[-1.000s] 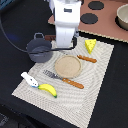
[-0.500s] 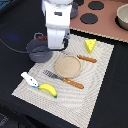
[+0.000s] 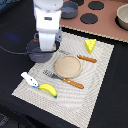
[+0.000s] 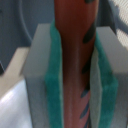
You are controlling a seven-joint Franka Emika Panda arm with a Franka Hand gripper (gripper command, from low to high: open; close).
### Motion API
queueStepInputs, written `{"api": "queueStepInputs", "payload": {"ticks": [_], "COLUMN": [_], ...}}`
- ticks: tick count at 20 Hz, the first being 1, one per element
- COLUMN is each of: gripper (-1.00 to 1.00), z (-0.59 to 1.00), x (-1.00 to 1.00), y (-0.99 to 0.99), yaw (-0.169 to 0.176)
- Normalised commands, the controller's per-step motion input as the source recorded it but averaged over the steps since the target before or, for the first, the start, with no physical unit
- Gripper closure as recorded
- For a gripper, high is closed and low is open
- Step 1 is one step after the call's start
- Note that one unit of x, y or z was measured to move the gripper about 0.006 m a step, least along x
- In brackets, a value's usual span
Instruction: Interact with the objects in diverse but meaningful ways.
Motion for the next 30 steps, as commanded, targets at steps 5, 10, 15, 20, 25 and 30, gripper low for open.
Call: {"api": "queueStepInputs", "payload": {"ticks": [5,10,15,20,25,30], "gripper": [-1.0,-1.0,-1.0,-1.0,-1.0,-1.0], "z": [0.08,0.39,0.36,0.45,0.32,0.01], "x": [-0.55,-0.21,-0.12,0.0,0.32,0.15], "y": [0.1,0.22,0.18,-0.24,-0.62,-0.72], "yaw": [-0.007,-0.022,-0.004,-0.062,-0.135,-0.103]}}
